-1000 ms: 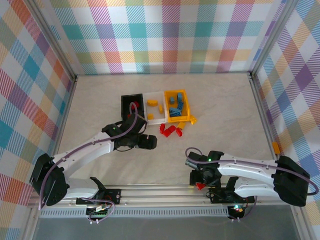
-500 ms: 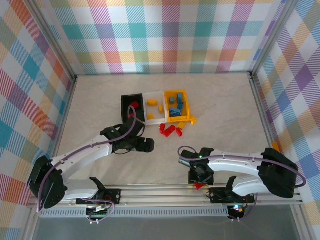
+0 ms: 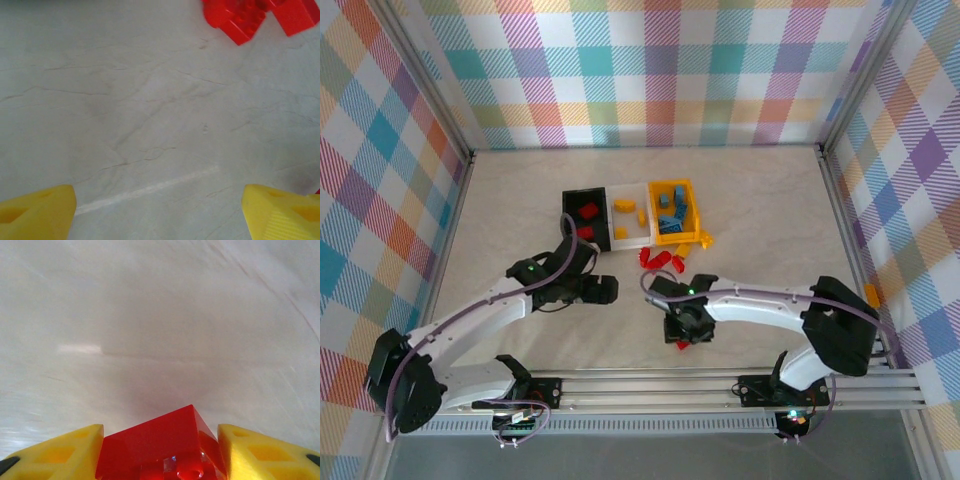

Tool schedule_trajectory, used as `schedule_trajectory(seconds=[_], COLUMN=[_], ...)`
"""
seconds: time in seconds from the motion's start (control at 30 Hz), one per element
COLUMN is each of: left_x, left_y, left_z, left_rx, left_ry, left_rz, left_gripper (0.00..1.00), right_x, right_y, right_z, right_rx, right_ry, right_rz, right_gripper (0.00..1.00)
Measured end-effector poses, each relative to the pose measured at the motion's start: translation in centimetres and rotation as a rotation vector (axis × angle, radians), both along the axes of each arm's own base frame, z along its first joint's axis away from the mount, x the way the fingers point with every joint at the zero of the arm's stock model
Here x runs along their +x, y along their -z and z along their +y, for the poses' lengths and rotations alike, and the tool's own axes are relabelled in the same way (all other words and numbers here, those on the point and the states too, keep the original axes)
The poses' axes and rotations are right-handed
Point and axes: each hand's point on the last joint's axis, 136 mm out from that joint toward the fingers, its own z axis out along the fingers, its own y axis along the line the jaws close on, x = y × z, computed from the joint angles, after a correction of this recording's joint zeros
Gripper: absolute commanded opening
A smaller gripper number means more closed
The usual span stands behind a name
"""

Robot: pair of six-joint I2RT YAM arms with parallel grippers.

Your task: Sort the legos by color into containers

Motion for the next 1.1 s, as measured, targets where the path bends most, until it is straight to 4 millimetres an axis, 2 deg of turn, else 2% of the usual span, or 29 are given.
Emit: schedule_trajectory(seconds=[0.17, 0.27, 0.37, 0.47, 0.6, 0.7, 0.77, 0.87, 1.0, 1.1], left_x=[0.3, 0.1, -0.2, -0.6, -0.8, -0.8, -0.9, -0.8, -0.7, -0.6], left_y=[-3.0, -4.8, -5.8, -6.1, -6.1, -5.9, -5.6, -5.4, -5.1, -4.7], left_z=[4.3, 6.3, 7.7, 8.8, 9.3, 9.3, 9.1, 8.6, 7.5, 6.5], left_rx=[0.02, 0.03, 0.04, 0.049, 0.056, 0.058, 0.054, 0.037, 0.003, -0.024], left_ry=[-0.14, -0.198, -0.24, -0.267, -0.283, -0.283, -0.277, -0.263, -0.228, -0.195], left_rz=[-0.104, -0.156, -0.187, -0.195, -0.192, -0.178, -0.165, -0.146, -0.127, -0.103], left_gripper=[0.88, 0.88, 0.89, 0.89, 0.89, 0.89, 0.88, 0.89, 0.88, 0.88], right_x=[6.5, 10.7, 14.9, 18.9, 23.6, 26.6, 28.1, 29.1, 29.5, 28.2], right_y=[-4.8, -7.6, -9.7, -10.7, -10.3, -9.3, -8.5, -7.8, -8.6, -8.5], right_z=[5.3, 8.7, 12.2, 15.5, 18.6, 20.4, 21.2, 21.3, 21.3, 19.8], right_rx=[0.121, 0.183, 0.246, 0.307, 0.375, 0.412, 0.434, 0.453, 0.472, 0.446], right_ry=[-0.063, -0.109, -0.156, -0.196, -0.228, -0.247, -0.258, -0.271, -0.294, -0.3], right_rz=[-0.121, -0.192, -0.254, -0.287, -0.312, -0.321, -0.327, -0.321, -0.353, -0.343], right_gripper=[0.55, 0.55, 0.55, 0.55, 0.55, 0.66, 0.69, 0.75, 0.76, 0.76])
